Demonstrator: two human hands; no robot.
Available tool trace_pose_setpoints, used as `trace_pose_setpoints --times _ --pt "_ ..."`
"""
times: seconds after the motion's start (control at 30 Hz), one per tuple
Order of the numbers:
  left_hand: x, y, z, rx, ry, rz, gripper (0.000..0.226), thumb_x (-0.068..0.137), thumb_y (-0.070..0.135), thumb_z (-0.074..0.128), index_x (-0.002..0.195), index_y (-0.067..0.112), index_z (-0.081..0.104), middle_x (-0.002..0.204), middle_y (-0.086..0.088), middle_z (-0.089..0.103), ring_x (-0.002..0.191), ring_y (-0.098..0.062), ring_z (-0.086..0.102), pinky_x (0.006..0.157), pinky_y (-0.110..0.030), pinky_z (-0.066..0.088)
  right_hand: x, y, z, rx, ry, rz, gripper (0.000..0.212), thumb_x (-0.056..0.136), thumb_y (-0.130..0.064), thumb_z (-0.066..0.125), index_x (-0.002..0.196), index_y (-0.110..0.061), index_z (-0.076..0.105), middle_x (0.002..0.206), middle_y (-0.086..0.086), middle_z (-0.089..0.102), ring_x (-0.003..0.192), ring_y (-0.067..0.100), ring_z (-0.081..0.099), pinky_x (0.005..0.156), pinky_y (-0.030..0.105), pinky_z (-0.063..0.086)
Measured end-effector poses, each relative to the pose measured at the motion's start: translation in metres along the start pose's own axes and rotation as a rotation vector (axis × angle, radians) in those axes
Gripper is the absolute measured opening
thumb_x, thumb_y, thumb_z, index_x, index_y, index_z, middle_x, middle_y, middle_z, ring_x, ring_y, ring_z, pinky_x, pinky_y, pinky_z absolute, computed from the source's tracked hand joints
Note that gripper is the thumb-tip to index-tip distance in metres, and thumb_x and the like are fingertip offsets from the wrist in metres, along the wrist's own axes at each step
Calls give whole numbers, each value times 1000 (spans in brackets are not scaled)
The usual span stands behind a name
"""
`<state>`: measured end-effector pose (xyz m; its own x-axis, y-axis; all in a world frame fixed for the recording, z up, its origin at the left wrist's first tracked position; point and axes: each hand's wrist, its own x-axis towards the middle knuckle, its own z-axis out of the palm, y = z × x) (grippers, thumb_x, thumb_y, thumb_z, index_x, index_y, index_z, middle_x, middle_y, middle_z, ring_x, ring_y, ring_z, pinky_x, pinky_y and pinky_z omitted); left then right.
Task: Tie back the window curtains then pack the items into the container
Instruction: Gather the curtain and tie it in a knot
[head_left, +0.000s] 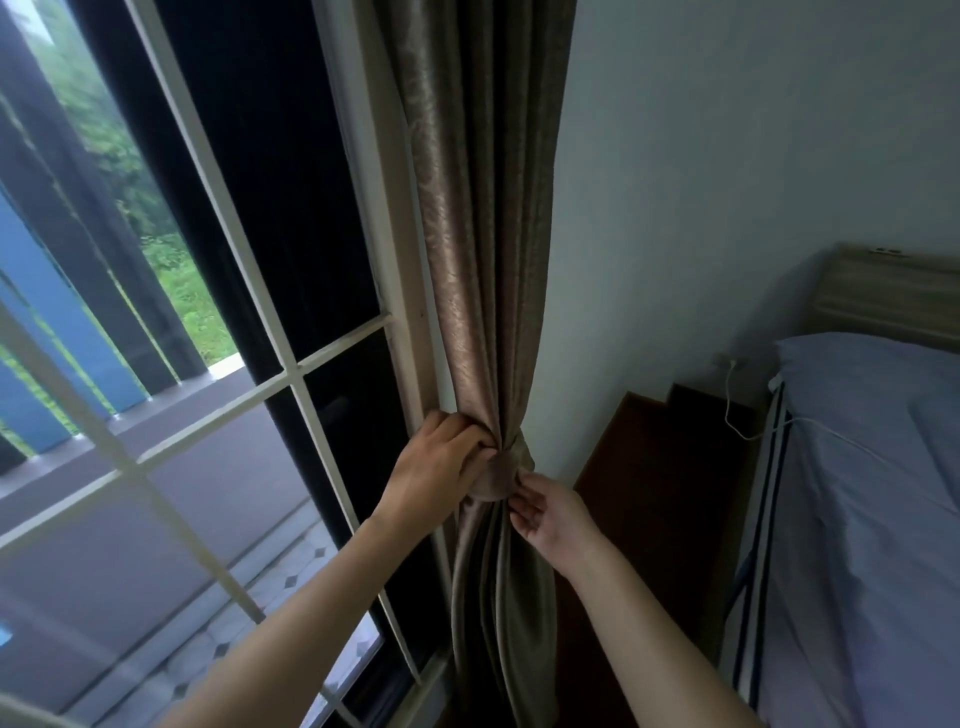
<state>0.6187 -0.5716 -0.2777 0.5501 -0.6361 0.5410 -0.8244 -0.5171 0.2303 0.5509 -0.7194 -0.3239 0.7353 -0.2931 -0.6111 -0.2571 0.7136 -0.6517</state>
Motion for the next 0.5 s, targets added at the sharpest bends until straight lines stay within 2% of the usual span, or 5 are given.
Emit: trace_pose_setpoints --times 0.2,0.27,0.37,0.43,0.5 --pt "-8 -10 1 33 -21 -38 39 88 49 46 92 20 71 101 4 63 97 -13 48 79 -28 49 -15 24 -2 -116 -105 3 3 91 -16 62 91 -13 64 91 4 64 83 18 56 71 29 45" --pt "-10 -11 -3 28 -36 -44 36 89 48 48 96 22 71 103 6 66 99 -13 49 81 -28 49 -17 27 -2 -237 -152 -16 6 90 -19 64 90 -13 65 87 2 65 78 16 56 70 27 45" --pt "-18 -12 -7 16 -34 -44 19 87 37 63 96 21 69 99 7 68 98 -15 53 81 -31 51 -18 24 -6 -423 -185 -53 15 88 -25 67 96 -12 68 86 0 67 70 12 56 64 24 46" --pt "-23 -9 -7 6 -22 -16 15 83 30 70 94 20 66 91 7 66 91 -16 53 76 -34 52 -16 18 -8 -466 -175 -60 23 89 -25 67 104 -9 69 85 -1 68 67 11 55 62 23 45" --pt "-25 -5 -4 5 -20 -8 18 82 32 71 94 20 65 89 7 63 87 -15 52 74 -32 51 -15 13 -8 -453 -161 -55 23 90 -23 65 107 -8 68 83 -1 68 64 11 54 60 23 44"
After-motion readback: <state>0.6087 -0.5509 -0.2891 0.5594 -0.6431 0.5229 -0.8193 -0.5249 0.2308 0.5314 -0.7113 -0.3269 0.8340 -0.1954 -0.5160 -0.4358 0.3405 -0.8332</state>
